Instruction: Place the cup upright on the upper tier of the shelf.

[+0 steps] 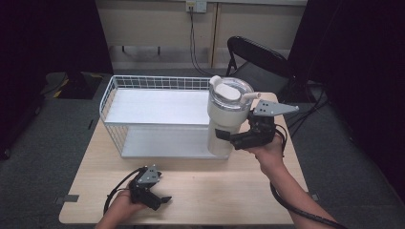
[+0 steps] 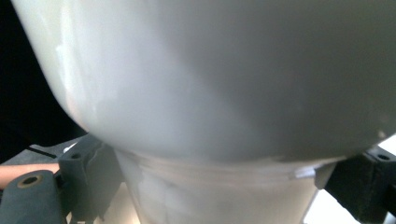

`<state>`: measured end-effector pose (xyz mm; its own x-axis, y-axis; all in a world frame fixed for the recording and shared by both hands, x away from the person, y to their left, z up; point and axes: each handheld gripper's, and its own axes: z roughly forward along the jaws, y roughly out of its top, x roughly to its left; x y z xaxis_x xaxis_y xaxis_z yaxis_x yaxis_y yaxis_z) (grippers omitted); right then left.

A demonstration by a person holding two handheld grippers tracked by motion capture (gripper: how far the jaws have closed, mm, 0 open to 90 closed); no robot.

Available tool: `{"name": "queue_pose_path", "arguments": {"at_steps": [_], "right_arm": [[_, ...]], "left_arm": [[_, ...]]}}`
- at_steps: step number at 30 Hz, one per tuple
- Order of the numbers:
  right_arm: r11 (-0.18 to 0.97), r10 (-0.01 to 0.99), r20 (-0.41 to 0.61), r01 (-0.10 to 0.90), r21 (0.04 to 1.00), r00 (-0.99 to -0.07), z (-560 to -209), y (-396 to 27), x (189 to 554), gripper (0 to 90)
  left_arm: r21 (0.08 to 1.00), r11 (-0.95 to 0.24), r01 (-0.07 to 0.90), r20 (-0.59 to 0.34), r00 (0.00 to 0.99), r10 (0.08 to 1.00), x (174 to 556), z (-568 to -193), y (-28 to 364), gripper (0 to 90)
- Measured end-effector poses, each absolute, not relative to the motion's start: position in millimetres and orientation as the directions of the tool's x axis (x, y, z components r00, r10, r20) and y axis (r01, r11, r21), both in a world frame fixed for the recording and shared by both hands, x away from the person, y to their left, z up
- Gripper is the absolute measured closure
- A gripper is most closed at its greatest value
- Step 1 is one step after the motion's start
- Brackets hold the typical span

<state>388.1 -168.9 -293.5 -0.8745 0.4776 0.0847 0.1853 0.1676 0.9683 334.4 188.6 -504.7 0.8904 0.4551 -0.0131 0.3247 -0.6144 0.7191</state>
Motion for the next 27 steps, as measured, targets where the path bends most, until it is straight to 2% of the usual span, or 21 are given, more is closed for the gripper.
{"name": "queue_pose_path", "arguments": {"at_steps": [27], "right_arm": [[0.197,0.47,0.09,0.204,0.959,-0.878,-257.2,-146.8,409.2,9.7]], "left_arm": [[0.719,-0.614,0.326,-0.015,0.89,0.455,334.4,-504.7,188.5,3.7]]}}
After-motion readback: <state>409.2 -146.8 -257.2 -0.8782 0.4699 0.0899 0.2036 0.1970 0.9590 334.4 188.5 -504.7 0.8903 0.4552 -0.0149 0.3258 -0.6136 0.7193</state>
